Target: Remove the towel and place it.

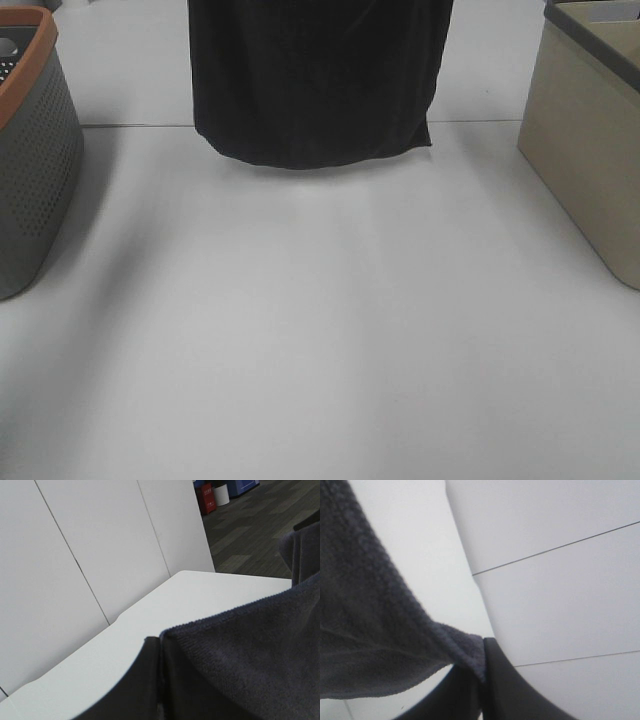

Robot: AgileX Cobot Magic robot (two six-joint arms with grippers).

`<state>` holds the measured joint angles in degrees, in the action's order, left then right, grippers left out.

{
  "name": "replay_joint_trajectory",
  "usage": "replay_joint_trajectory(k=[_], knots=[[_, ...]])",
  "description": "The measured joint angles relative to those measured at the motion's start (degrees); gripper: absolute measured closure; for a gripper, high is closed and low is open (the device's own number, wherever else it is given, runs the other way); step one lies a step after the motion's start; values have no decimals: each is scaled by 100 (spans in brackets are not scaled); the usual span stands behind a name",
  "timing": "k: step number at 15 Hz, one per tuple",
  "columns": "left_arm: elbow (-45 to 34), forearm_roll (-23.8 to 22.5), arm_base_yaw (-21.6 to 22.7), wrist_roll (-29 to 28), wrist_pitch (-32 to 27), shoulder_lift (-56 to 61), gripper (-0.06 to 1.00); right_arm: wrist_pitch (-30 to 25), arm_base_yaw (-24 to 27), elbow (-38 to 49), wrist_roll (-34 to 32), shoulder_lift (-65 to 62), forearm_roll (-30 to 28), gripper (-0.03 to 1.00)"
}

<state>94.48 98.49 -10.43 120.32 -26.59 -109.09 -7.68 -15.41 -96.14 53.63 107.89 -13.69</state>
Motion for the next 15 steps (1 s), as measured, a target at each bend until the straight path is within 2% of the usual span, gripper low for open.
replay_joint_trajectory(k=[2,4,6,8,9,10,15], knots=[[533,0,6,143,52,-481,94,367,155,-229,-206,309,6,95],[1249,23,23,172,40,-1060,94,464,327,-361,-258,487,23,95],[1851,40,40,201,6,-1518,94,435,372,-384,-258,493,34,95],[1828,46,46,126,23,-1581,94,97,361,-361,-269,458,80,95],[1278,52,46,-143,-17,-1490,94,-218,355,160,-418,269,160,95],[762,46,40,-120,-29,-1381,94,-218,355,676,-418,69,160,95],[-1702,40,6,653,-355,-264,94,390,344,2899,-401,-768,229,95]])
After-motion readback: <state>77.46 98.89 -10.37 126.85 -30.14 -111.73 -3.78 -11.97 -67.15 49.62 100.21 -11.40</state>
